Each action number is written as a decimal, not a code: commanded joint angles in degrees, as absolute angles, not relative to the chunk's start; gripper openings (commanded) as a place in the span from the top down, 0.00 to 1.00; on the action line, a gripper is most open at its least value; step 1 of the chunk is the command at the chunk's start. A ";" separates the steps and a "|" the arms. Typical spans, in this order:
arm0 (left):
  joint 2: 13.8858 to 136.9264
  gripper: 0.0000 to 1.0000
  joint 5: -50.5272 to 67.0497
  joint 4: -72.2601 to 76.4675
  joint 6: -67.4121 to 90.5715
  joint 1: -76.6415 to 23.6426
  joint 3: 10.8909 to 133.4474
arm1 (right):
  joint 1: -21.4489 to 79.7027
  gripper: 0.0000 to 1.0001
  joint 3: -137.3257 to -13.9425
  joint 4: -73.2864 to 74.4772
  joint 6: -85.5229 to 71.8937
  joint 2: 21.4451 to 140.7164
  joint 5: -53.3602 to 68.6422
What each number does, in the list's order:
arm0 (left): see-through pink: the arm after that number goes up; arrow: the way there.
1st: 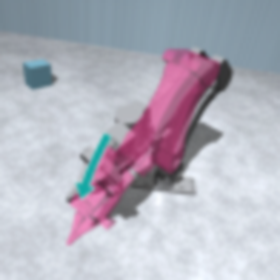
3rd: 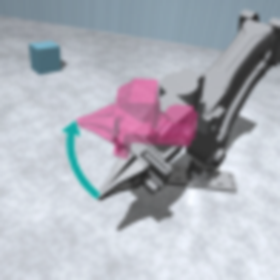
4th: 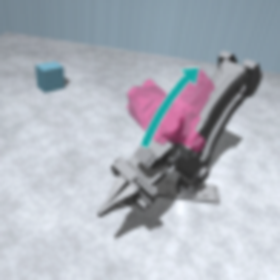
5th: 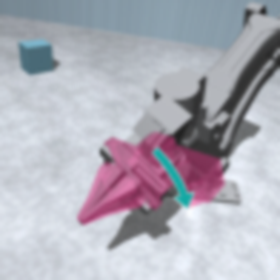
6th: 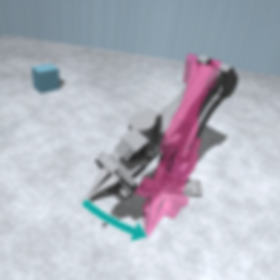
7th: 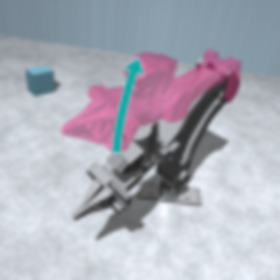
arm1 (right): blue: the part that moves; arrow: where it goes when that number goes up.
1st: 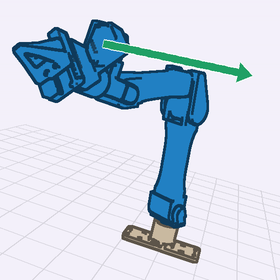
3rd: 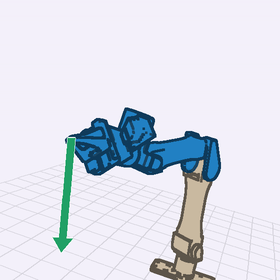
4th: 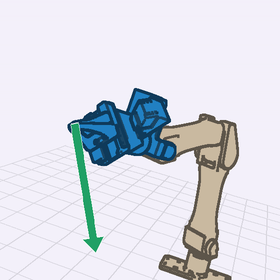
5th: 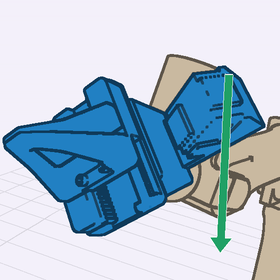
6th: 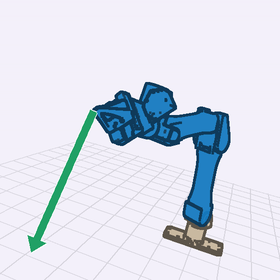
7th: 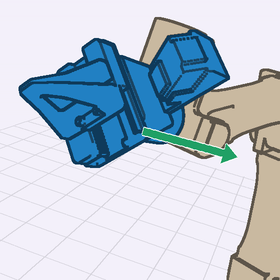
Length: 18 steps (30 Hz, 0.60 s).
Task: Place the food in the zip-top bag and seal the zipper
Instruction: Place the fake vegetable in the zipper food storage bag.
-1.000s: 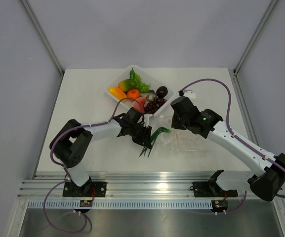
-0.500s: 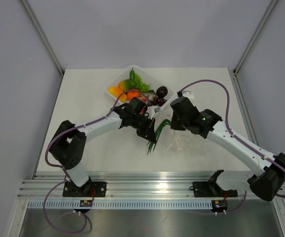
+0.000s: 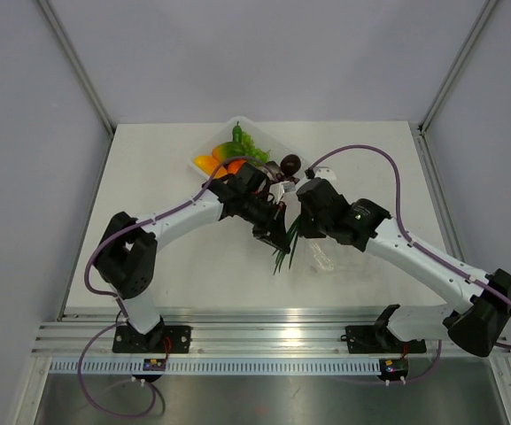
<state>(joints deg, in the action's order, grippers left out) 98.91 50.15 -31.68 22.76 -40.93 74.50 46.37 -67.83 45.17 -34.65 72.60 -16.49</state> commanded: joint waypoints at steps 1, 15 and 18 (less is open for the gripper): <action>100.37 1.00 55.45 -29.18 30.04 -40.78 77.69 | 47.90 1.00 -68.29 43.24 -33.66 73.39 -17.58; 102.83 1.00 56.51 -25.23 39.45 -36.92 80.16 | 49.57 1.00 -67.06 41.31 -33.22 72.86 -16.70; 103.53 1.00 58.70 -23.03 41.57 -36.65 80.94 | 50.01 1.00 -66.88 41.22 -32.96 73.30 -16.52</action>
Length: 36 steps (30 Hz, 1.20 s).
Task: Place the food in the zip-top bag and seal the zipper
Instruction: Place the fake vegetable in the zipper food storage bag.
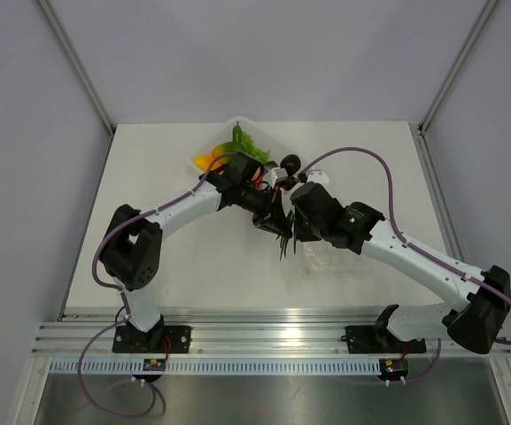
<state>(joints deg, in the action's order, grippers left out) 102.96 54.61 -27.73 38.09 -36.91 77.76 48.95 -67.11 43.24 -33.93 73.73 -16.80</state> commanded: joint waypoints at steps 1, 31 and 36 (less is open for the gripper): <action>103.80 1.00 58.97 -23.64 40.62 -36.48 81.56 | 50.18 1.00 -67.06 41.31 -33.13 73.39 -16.61; 107.49 1.00 46.05 -17.31 45.80 -40.43 78.40 | 51.24 1.00 -67.41 37.88 -36.30 72.07 -12.65; 104.95 0.63 46.23 -20.73 41.24 -40.78 76.29 | 51.24 1.00 -66.10 37.18 -37.61 71.28 -15.20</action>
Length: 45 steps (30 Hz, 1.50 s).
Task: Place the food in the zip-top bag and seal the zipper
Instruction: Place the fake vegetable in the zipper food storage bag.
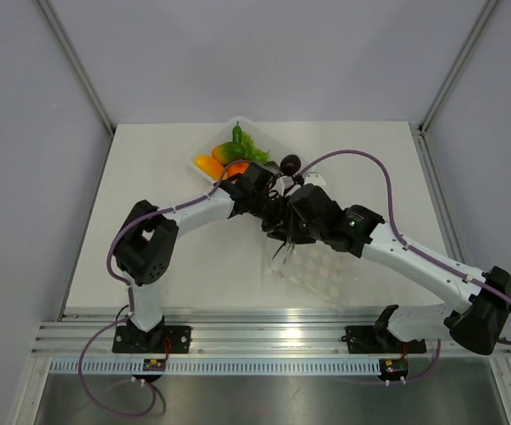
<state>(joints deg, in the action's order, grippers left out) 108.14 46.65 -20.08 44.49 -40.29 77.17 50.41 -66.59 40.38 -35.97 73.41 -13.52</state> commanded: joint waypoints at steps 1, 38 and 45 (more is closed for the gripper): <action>103.64 0.61 45.97 -22.83 40.44 -40.78 76.20 | 51.24 1.00 -65.66 36.92 -37.79 71.11 -15.55; 79.28 0.38 26.28 -39.30 25.04 -40.08 66.80 | 51.24 1.00 -62.32 32.97 -35.16 67.60 -14.85; 77.96 0.40 23.83 -34.89 25.93 -36.83 69.67 | 51.24 1.00 -60.12 34.36 -33.40 63.28 -18.27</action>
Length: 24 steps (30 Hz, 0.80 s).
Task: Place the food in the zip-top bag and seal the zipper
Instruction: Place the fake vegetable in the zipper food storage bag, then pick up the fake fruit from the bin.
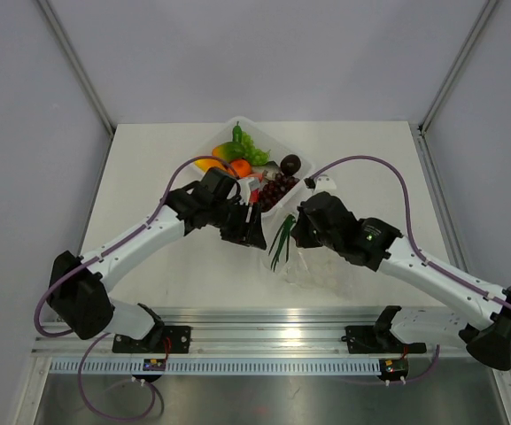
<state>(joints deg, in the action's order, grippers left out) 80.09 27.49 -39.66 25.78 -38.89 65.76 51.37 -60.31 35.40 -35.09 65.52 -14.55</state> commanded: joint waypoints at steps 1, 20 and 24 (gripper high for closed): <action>78.13 0.37 22.51 -35.68 25.41 -36.22 71.52 | 51.24 1.00 -60.29 36.02 -33.22 63.19 -19.76; 107.74 0.18 10.36 -44.57 16.78 -30.85 111.43 | 51.24 1.00 -61.87 44.47 -37.97 61.08 -28.57; 114.95 0.17 16.25 -41.14 18.98 -30.67 118.98 | 51.24 1.00 -61.96 45.09 -38.06 61.70 -28.30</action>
<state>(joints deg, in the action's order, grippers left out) 113.19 10.63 -45.45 17.89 -30.87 112.64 51.37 -60.10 44.66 -36.82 62.30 -26.04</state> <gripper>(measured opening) 0.826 0.010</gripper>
